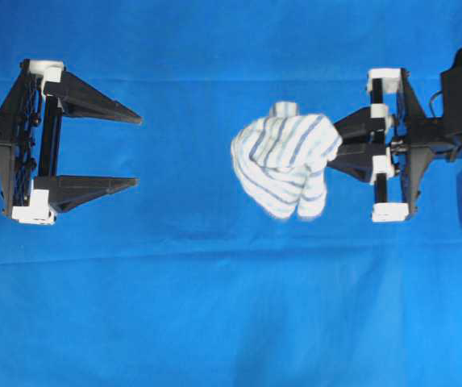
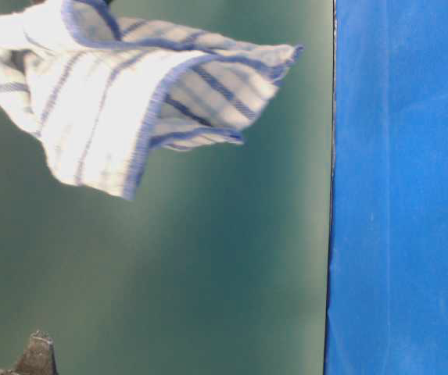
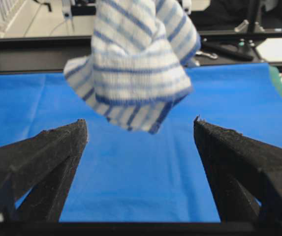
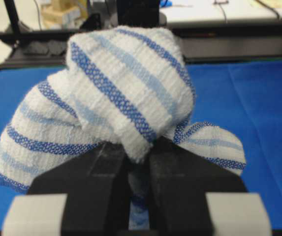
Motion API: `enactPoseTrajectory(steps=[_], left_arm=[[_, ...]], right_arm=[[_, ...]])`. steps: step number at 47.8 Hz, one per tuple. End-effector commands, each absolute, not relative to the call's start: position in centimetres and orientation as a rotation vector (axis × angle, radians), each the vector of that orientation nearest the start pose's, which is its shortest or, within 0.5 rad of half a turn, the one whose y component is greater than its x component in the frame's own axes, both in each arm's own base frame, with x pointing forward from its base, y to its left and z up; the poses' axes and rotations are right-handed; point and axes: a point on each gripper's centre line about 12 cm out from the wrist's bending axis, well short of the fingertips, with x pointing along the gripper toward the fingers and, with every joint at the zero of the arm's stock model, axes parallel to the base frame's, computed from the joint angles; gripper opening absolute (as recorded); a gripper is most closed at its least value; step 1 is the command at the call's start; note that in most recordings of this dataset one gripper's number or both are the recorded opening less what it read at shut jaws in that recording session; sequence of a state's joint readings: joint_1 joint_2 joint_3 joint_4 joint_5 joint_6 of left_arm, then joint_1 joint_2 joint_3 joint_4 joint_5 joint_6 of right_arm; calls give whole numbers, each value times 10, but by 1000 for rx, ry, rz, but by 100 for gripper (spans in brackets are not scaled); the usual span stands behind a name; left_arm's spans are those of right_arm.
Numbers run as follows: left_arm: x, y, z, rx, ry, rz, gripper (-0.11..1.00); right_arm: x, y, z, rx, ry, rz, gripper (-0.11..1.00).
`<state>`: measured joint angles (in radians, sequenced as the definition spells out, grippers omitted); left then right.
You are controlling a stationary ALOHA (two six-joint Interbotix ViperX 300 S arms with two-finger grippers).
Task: Hand over the towel.
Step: 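Lower the held towel with the right gripper onto the table center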
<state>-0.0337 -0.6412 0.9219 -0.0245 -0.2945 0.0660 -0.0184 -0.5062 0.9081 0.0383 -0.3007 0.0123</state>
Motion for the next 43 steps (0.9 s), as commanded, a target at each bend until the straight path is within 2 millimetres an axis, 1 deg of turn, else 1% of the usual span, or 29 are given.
enactPoseTrajectory(steps=[1, 5, 10, 14, 20, 23, 24, 27, 33, 38, 43], left_arm=[[275, -8, 328, 40, -34, -25, 93], [275, -9, 329, 40, -39, -27, 93], [275, -9, 329, 40, -40, -27, 93], [275, -9, 329, 40, -39, -27, 93], [275, -9, 329, 40, -39, -27, 93], [276, -9, 328, 40, -37, -27, 93], [276, -9, 328, 40, -37, -27, 93], [276, -9, 328, 40, -37, -27, 93], [276, -9, 328, 43, -36, -27, 93], [276, -9, 327, 45, -34, -27, 93], [277, -9, 327, 45, -31, -27, 93]], right_arm=[[309, -16, 296, 52, 86, -60, 8], [318, -26, 289, 55, 122, -91, 8], [334, -40, 271, 64, 230, -131, 8], [347, -50, 250, 73, 330, -153, 8], [362, -58, 219, 82, 440, -170, 8], [369, -60, 202, 84, 488, -172, 8], [372, -60, 194, 86, 511, -173, 8], [377, -61, 176, 90, 560, -173, 8], [383, -62, 141, 96, 664, -172, 8], [385, -62, 126, 99, 718, -171, 8], [388, -61, 118, 99, 741, -167, 8]])
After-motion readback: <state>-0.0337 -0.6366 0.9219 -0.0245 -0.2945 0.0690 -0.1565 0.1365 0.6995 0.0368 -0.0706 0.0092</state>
